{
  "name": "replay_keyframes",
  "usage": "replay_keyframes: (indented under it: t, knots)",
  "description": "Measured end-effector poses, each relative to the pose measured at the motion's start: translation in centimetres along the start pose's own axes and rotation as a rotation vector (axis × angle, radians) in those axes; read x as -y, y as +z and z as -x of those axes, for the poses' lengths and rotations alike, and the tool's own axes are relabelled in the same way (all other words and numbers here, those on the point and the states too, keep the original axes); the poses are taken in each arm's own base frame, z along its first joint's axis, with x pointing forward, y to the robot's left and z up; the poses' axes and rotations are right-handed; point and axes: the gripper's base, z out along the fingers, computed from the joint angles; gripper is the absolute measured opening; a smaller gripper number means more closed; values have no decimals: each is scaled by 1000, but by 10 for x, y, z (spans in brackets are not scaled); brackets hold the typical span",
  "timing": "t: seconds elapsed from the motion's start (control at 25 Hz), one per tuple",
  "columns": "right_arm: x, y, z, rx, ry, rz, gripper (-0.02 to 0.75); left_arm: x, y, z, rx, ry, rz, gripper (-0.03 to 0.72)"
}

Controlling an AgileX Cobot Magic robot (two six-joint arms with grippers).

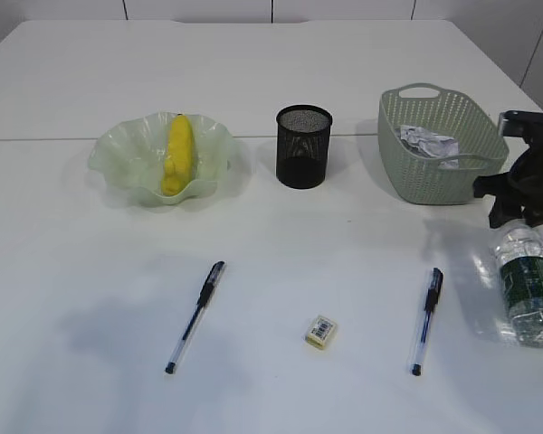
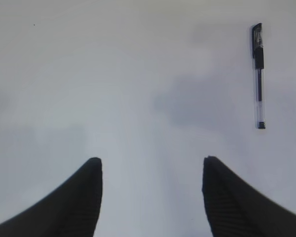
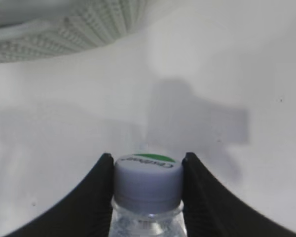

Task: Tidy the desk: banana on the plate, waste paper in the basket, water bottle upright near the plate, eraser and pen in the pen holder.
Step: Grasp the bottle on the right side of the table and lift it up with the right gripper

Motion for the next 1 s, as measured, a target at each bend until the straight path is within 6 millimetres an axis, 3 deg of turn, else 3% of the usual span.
replay_keyframes:
  t: [0.52,1.0]
  knots:
    - [-1,-47,5,35,-22,2,274,0,0,0,0,0,0,454]
    - [-1,-53,2,8,-50,1,246,0,0,0,0,0,0,454]
